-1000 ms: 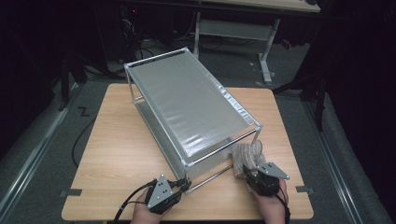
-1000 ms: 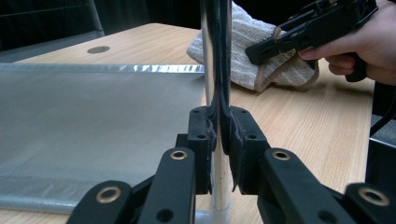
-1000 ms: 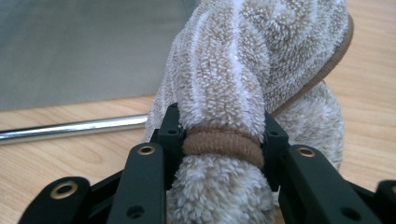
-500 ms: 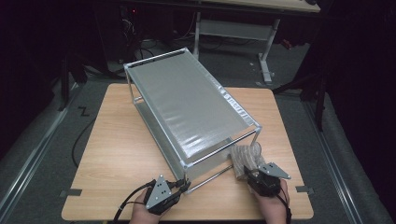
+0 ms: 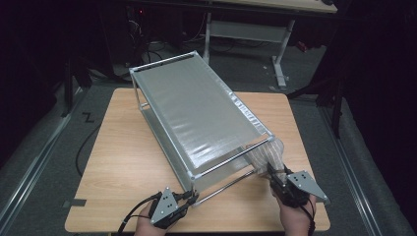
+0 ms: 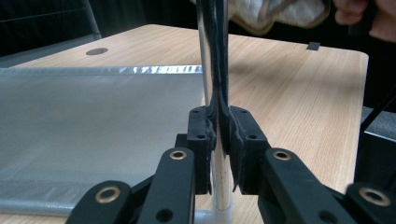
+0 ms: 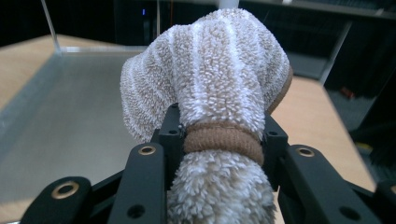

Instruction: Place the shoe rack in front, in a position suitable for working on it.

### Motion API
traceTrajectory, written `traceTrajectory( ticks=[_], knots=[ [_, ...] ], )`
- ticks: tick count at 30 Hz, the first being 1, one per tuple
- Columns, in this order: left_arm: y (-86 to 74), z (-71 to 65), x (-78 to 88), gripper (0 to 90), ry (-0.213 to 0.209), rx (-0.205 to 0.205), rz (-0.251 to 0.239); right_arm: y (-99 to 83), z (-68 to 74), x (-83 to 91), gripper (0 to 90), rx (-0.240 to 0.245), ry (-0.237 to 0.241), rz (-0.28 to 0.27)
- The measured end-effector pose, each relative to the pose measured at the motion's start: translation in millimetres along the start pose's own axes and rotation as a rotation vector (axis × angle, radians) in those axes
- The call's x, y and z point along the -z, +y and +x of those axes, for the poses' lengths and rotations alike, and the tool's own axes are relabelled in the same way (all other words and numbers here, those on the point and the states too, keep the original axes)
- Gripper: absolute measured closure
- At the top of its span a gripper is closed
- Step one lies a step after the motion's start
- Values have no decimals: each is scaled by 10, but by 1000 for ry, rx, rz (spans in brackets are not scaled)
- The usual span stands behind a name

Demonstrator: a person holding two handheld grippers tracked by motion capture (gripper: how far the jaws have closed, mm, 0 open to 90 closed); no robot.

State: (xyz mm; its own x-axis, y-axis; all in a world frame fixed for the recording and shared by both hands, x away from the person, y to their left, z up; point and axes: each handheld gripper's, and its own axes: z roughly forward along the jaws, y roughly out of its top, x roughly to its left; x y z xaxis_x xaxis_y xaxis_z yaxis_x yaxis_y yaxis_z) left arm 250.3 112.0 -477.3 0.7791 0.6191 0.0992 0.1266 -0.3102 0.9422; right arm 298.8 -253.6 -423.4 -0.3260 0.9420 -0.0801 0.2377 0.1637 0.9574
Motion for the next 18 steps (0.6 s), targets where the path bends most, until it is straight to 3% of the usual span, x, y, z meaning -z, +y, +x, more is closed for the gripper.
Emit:
traceTrajectory(
  ticks=[1,2,5,12,14,15,18],
  knots=[
    [-2,-1,7,790,1,-1,3,28,7,21,634,-1,0,-15],
    [-6,-22,5,789,-1,26,-10,44,10,31,634,3,2,-21],
    [-5,-23,13,788,3,20,-8,45,33,21,634,18,1,-19],
    [1,-15,1,787,-4,14,-7,-100,14,-75,634,7,9,57],
    [6,6,-1,787,-4,-10,7,-172,11,-111,634,3,10,92],
    [5,-11,-12,787,-9,15,-7,-205,4,-130,634,3,14,111],
    [7,-1,-19,787,-18,15,-8,-314,-11,-188,635,-14,25,166]
  ],
)
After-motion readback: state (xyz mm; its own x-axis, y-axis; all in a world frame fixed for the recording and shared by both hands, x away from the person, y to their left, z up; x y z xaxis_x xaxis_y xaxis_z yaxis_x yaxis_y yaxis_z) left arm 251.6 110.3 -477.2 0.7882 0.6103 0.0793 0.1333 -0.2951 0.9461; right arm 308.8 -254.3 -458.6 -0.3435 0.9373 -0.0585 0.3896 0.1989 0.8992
